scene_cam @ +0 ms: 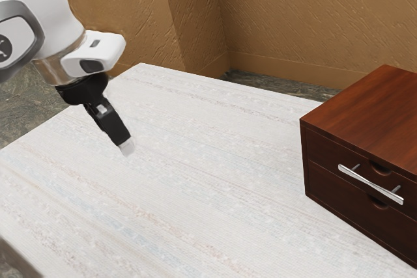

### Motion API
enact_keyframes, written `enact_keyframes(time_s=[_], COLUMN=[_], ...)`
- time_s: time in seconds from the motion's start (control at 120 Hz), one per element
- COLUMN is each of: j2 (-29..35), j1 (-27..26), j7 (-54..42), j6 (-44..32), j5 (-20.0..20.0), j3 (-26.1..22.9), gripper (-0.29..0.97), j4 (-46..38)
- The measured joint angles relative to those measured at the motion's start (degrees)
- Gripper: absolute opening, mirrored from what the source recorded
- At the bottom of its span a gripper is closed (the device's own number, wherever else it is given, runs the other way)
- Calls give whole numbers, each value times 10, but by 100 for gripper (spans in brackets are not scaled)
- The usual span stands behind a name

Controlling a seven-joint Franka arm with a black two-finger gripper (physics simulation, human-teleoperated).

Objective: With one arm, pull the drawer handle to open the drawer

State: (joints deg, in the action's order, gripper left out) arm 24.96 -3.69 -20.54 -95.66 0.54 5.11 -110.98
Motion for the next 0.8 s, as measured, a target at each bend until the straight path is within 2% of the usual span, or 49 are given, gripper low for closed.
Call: enact_keyframes(time_s=[0.108, 0.292, 0.433, 0.517, 0.683, 0.8], j2=[62, 118, 122, 120, 119, 105], j1=[-1, -1, -30, -68, -102, -117], j7=[-3, -77, -179, -246, -360, -426], j6=[-14, -26, -55, -69, -85, -113], j5=[0, 0, 0, -1, -5, -7], j3=[-34, -70, -85, -86, -76, -101], gripper=[68, 68, 68, 68, 68, 68], j4=[-61, -140, -154, -152, -153, -149])
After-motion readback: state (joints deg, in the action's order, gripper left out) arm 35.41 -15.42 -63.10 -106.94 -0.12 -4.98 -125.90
